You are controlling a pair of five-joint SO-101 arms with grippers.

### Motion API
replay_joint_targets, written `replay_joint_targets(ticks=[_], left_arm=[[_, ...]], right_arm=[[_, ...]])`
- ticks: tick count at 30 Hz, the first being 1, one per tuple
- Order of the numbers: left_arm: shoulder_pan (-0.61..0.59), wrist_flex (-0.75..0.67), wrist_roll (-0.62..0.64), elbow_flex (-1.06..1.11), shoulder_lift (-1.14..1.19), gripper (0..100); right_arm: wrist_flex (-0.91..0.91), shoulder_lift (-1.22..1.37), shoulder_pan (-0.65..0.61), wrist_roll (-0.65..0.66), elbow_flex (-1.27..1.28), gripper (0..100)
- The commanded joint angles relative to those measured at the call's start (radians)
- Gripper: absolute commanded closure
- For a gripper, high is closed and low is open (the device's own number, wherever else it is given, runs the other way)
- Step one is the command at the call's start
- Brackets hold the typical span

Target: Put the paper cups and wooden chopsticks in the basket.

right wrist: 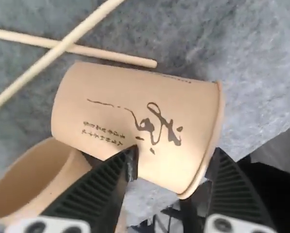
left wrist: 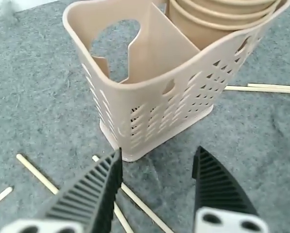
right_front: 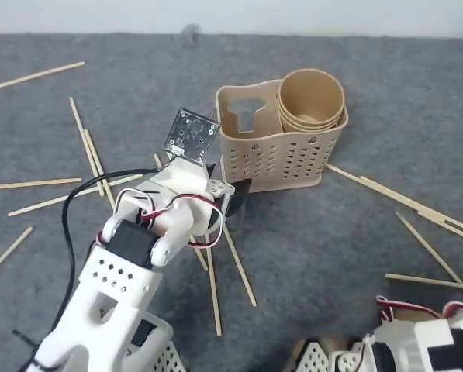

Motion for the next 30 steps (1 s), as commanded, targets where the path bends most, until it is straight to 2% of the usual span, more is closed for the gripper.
replay_joint_targets(ticks=[1,13,15,19,30], left_arm=[[-0.002,-0.029,-0.011,-0.004,-0.028,77],[-0.002,-0.026,-0.011,-0.004,-0.029,77],[-0.002,-0.026,-0.011,-0.004,-0.029,77],[-0.002,-0.026,-0.012,-0.004,-0.029,77],[-0.002,-0.028,-0.012,-0.001,-0.029,77]], right_arm=[[0.028,0.019,-0.065,-0.071,-0.009,75.7],[0.022,0.015,-0.255,-0.299,-0.054,75.9],[0.024,0.012,-0.280,-0.305,-0.083,79.8],[0.030,0.013,-0.323,-0.315,-0.144,97.2],[0.038,0.008,-0.470,-0.316,-0.224,99.0]])
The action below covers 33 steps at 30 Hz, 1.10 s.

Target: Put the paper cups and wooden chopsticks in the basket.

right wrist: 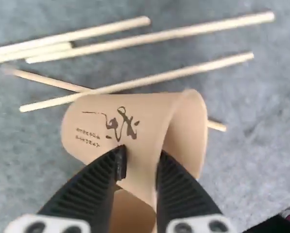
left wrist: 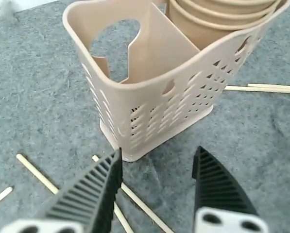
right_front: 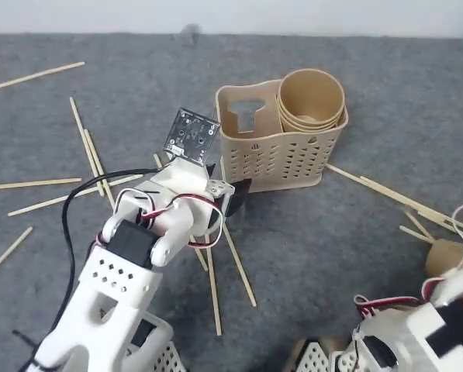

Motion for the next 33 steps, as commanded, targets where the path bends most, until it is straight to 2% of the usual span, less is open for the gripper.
replay_joint_targets(ticks=[1,9,15,24,28,33], left_arm=[[-0.002,-0.029,-0.012,0.004,-0.029,77],[-0.002,-0.049,-0.012,0.010,-0.028,77],[-0.009,-0.150,-0.008,0.076,-0.029,77],[-0.011,-0.161,-0.005,0.081,-0.029,77],[-0.012,-0.161,-0.005,0.081,-0.029,77],[-0.012,-0.161,-0.012,0.084,-0.029,77]], right_arm=[[0.031,-0.016,-0.058,-0.012,-0.058,99.0],[0.130,-0.016,-0.180,-0.043,-0.227,99.1],[0.131,-0.015,-0.292,-0.071,-0.239,99.1],[0.128,-0.016,-0.318,-0.066,-0.305,99.1],[0.130,-0.016,-0.323,-0.066,-0.437,99.1],[0.130,-0.016,-0.386,-0.066,-0.626,99.1]])
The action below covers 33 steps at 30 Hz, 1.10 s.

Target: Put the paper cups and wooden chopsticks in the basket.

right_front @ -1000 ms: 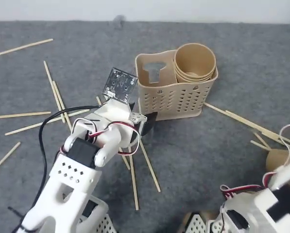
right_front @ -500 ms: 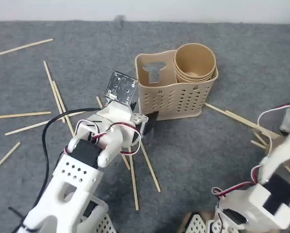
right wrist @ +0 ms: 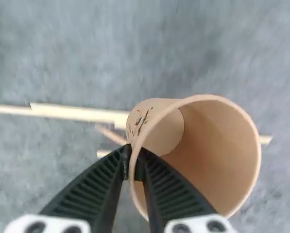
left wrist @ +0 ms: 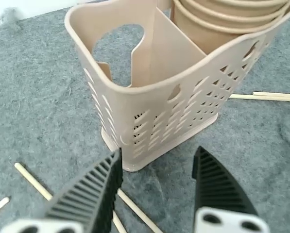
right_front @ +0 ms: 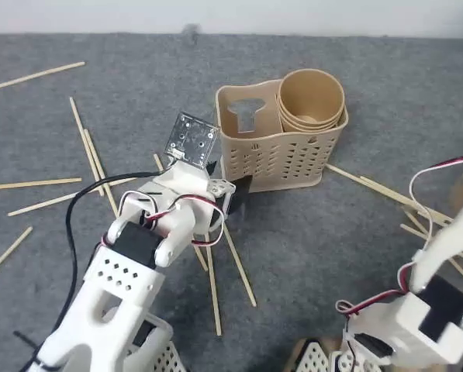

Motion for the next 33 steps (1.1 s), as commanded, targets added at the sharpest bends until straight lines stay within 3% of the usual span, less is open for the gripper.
replay_joint_targets(ticks=[1,10,17,24,33], left_arm=[[-0.005,-0.028,-0.009,-0.004,-0.029,77],[-0.068,-0.081,-0.003,0.016,-0.029,78],[-0.081,-0.126,-0.009,0.028,-0.029,95],[-0.135,-0.169,-0.009,0.031,-0.029,98],[-0.144,-0.176,-0.009,0.033,-0.029,99]], right_arm=[[0.010,-0.024,-0.067,-0.006,-0.178,99.1],[-0.007,-0.013,-0.344,-0.015,-0.543,99.1],[-0.116,-0.013,-0.558,-0.015,-0.681,99.1],[-0.157,0.015,-0.745,-0.012,-0.683,99.1],[-0.082,0.136,-0.792,-0.005,-0.686,99.1]])
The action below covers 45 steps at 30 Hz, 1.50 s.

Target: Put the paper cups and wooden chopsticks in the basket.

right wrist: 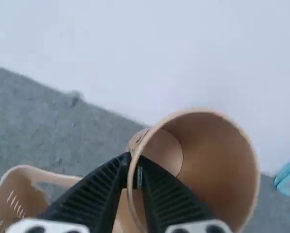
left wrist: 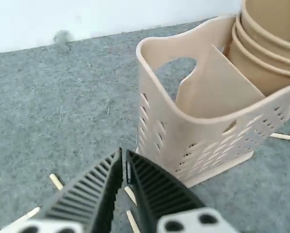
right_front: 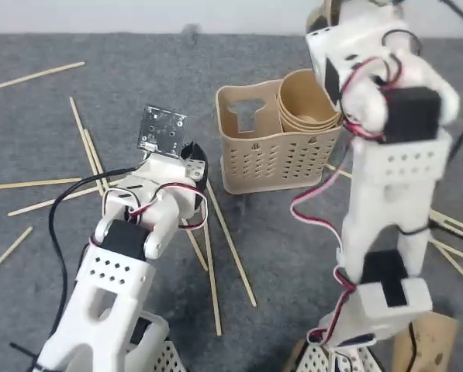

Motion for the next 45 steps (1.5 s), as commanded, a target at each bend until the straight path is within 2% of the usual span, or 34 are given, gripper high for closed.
replay_joint_targets(ticks=[1,9,23,29,45], left_arm=[[-0.008,-0.026,-0.012,-0.007,-0.029,99],[-0.003,-0.028,-0.012,-0.007,-0.026,99],[0.000,-0.028,-0.012,-0.005,-0.021,99],[0.002,-0.089,-0.012,0.036,-0.028,99],[0.002,-0.089,-0.012,0.038,-0.029,99]], right_arm=[[0.041,0.008,0.001,0.011,-0.048,99.1],[0.240,-0.047,-0.002,0.061,-0.048,99.1],[0.288,-0.202,-0.091,0.060,-0.041,99.1],[0.306,-0.099,-0.093,0.063,-0.041,99.1],[0.305,0.143,-0.101,0.135,-0.044,98.2]])
